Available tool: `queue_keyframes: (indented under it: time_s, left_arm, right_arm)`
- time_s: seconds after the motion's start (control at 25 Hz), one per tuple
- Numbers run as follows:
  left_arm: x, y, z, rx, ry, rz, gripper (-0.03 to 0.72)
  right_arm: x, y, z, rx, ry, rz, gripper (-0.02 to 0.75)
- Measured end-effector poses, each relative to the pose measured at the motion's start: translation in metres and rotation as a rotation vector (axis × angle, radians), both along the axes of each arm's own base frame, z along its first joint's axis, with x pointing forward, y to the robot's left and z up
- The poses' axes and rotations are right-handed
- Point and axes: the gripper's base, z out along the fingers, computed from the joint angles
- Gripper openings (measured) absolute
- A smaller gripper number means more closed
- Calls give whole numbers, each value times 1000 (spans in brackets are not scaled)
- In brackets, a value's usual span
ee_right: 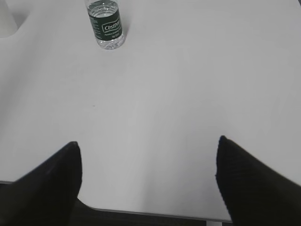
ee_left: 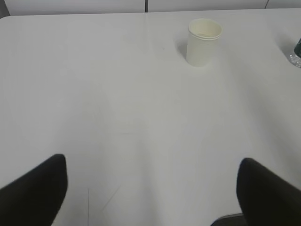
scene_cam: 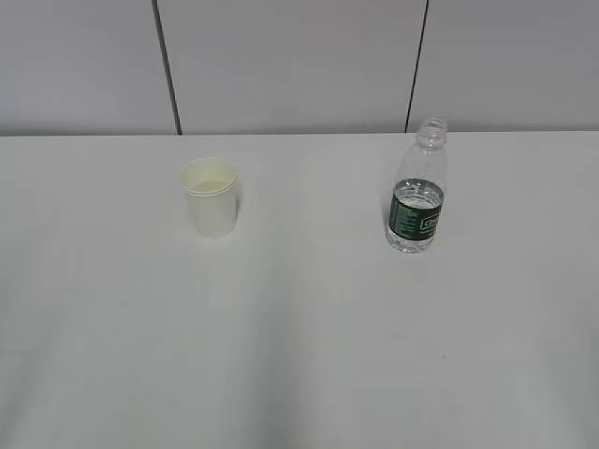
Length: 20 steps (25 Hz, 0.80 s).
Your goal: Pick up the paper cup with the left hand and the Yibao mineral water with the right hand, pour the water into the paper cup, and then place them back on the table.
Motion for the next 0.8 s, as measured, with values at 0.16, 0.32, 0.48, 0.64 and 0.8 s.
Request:
queue_keyframes:
  time_s: [0.16,0.32,0.48,0.64,0.8]
  left_arm:
    - [0,0,0,0,0,0,652]
    - [0,0,0,0,0,0,610]
    - [0,0,0,0,0,0,554]
    - [0,0,0,0,0,0,523]
    - [0,0,0,0,0,0,512]
  right_arm:
    - [0,0,0,0,0,0,647]
    - [0,0,0,0,0,0,573]
    - [0,0,0,0,0,0,529]
    - [0,0,0,0,0,0,521]
    - [0,0,0,0,0,0,520]
